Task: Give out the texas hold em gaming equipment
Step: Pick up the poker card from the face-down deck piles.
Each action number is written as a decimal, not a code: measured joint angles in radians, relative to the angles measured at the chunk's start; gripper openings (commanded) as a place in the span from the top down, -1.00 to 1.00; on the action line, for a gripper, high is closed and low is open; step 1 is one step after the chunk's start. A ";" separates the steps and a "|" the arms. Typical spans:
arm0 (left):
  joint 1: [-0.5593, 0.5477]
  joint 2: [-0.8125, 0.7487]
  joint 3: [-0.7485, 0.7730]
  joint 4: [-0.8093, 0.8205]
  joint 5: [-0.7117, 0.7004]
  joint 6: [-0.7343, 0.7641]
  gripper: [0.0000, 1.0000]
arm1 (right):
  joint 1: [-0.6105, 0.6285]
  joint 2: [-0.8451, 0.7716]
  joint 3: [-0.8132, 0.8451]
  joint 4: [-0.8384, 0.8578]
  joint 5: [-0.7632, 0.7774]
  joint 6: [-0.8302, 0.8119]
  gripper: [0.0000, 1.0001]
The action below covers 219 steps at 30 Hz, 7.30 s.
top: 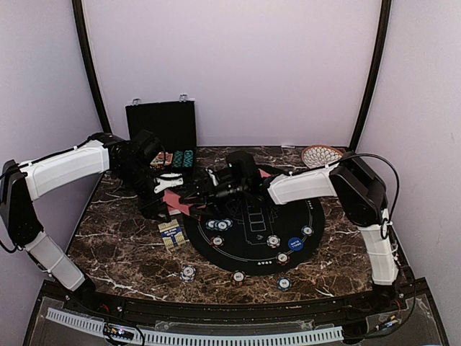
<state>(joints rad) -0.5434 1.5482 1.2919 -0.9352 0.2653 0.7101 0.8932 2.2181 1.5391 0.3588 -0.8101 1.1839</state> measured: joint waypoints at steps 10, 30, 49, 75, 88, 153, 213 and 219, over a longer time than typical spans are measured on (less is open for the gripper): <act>0.000 0.000 0.000 0.008 -0.001 0.000 0.66 | -0.002 -0.049 -0.080 0.104 -0.008 0.098 0.16; 0.000 -0.029 -0.156 0.068 -0.025 0.000 0.73 | -0.002 -0.129 -0.253 0.063 0.018 0.038 0.11; 0.023 -0.115 -0.250 0.085 -0.060 0.001 0.73 | 0.072 -0.074 -0.027 -0.526 0.115 -0.394 -0.32; -0.016 -0.024 -0.065 0.035 0.015 -0.019 0.73 | 0.051 -0.069 -0.126 0.101 -0.052 0.046 -0.41; -0.048 0.002 -0.011 0.017 0.031 -0.025 0.74 | 0.048 -0.019 -0.078 0.128 -0.053 0.088 -0.33; -0.070 -0.049 -0.065 0.111 0.113 0.008 -0.33 | 0.027 0.061 -0.185 0.637 -0.061 0.476 1.00; -0.067 -0.047 -0.076 0.112 0.100 0.039 0.79 | -0.028 -0.126 -0.163 -0.017 -0.058 0.046 -0.13; -0.067 -0.047 -0.076 0.112 0.097 0.038 0.79 | -0.010 -0.126 -0.142 -0.023 -0.055 0.045 -0.15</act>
<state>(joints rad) -0.6106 1.5017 1.2163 -0.8234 0.3618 0.7483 0.8829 2.0918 1.3975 0.3363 -0.8654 1.2285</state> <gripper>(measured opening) 0.691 0.576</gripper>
